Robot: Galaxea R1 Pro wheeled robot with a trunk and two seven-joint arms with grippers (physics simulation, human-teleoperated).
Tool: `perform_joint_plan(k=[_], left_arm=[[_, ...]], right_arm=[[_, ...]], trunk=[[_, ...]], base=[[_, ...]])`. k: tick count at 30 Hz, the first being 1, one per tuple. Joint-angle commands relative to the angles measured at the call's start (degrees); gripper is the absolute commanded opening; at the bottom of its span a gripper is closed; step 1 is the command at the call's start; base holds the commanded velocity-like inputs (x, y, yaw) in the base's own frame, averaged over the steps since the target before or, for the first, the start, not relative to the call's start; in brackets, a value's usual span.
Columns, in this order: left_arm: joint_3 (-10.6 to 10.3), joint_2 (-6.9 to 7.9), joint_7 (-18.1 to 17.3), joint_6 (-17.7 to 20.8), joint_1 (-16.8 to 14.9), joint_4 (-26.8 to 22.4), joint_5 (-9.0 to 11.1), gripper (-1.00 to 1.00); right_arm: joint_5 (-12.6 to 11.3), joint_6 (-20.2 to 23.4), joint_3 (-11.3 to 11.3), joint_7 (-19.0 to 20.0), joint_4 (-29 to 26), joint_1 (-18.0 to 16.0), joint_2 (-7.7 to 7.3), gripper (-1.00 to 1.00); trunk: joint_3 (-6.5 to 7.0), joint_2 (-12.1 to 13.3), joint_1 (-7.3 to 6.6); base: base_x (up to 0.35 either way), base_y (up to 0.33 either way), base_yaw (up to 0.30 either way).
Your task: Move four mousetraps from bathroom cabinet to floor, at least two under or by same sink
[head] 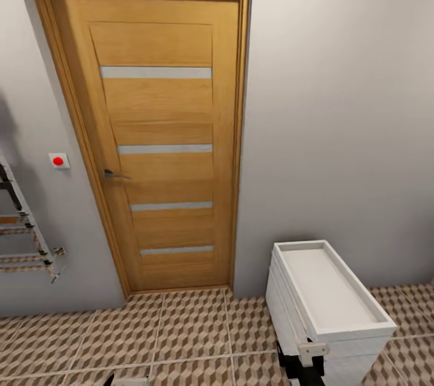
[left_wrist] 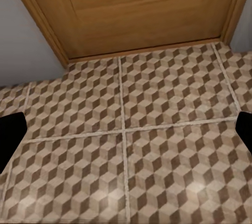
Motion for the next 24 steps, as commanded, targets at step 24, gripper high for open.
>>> perform_joint_plan(k=[24], left_arm=[[-0.5, -0.06, 0.2, -0.3, -0.1, 0.2, 0.3, 1.00]], right_arm=[[0.3, -0.1, 0.4, -0.6, 0.0, 0.0, -0.02, 1.00]], trunk=[[-0.02, 0.0, 0.02]], base=[[0.000, 0.000, 0.283]])
